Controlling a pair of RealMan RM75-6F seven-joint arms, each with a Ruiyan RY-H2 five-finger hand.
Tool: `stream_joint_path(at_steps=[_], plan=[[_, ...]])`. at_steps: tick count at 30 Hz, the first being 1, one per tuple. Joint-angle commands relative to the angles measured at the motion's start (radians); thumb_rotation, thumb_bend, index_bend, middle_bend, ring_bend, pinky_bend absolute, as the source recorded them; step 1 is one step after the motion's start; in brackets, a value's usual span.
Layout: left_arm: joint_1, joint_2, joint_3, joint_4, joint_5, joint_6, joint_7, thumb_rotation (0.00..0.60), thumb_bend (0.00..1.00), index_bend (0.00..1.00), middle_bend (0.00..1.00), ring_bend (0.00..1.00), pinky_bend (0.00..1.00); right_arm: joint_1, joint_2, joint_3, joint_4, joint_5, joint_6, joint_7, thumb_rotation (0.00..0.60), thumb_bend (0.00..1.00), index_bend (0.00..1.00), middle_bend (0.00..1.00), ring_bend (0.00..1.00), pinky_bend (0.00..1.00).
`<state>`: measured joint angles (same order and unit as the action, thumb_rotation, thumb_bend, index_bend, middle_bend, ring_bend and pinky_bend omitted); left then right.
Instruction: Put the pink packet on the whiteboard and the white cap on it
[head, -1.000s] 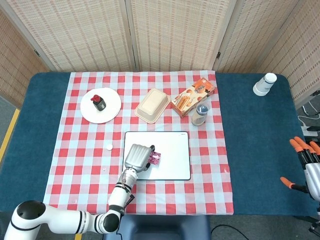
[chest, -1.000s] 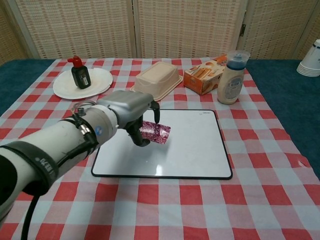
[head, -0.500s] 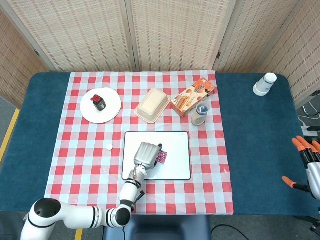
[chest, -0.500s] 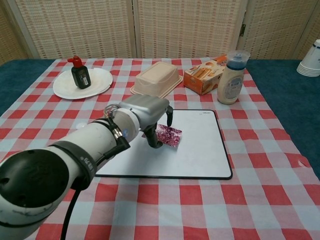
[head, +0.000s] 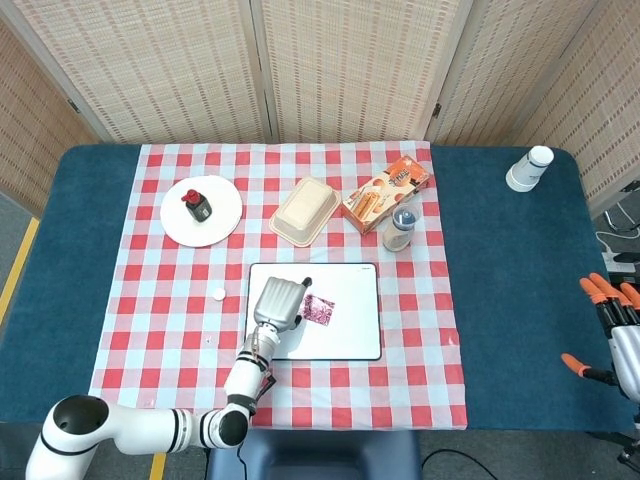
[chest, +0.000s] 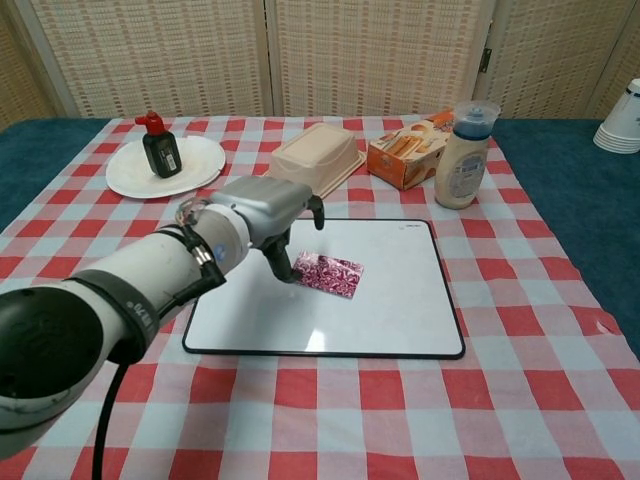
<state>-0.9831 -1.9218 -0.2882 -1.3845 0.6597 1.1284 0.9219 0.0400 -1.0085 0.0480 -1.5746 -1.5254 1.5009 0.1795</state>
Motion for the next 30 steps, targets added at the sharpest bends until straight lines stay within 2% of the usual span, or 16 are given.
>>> stream_joint_path(at_steps=[1, 5, 11, 20, 30], plan=[[0.066, 0.115, 0.025, -0.028, 0.003, 0.042, -0.013, 0.600, 0.27, 0.33, 1.00, 1.00, 1.00, -0.001, 0.000, -0.006, -0.002, -0.010, 0.002, -0.006, 0.600, 0.05, 0.07, 0.00, 0.00, 0.03], [0.122, 0.197, 0.061, -0.026, 0.022, 0.024, -0.073, 0.600, 0.28, 0.36, 1.00, 1.00, 1.00, -0.002, -0.002, -0.011, -0.006, -0.026, 0.008, -0.013, 0.600, 0.05, 0.08, 0.00, 0.00, 0.03], [0.155, 0.233, 0.080, 0.009, 0.032, -0.013, -0.132, 0.600, 0.29, 0.42, 1.00, 1.00, 1.00, 0.002, -0.007, -0.014, -0.011, -0.027, -0.002, -0.034, 0.600, 0.05, 0.07, 0.00, 0.00, 0.03], [0.178, 0.259, 0.093, -0.035, 0.038, -0.021, -0.160, 0.600, 0.29, 0.42, 1.00, 1.00, 1.00, 0.006, -0.009, -0.008, -0.012, -0.010, -0.012, -0.041, 0.600, 0.05, 0.07, 0.00, 0.00, 0.03], [0.188, 0.228, 0.107, 0.020, 0.025, -0.058, -0.190, 0.600, 0.31, 0.42, 1.00, 1.00, 1.00, 0.011, -0.011, -0.007, -0.010, -0.002, -0.025, -0.045, 0.600, 0.05, 0.07, 0.00, 0.00, 0.03]])
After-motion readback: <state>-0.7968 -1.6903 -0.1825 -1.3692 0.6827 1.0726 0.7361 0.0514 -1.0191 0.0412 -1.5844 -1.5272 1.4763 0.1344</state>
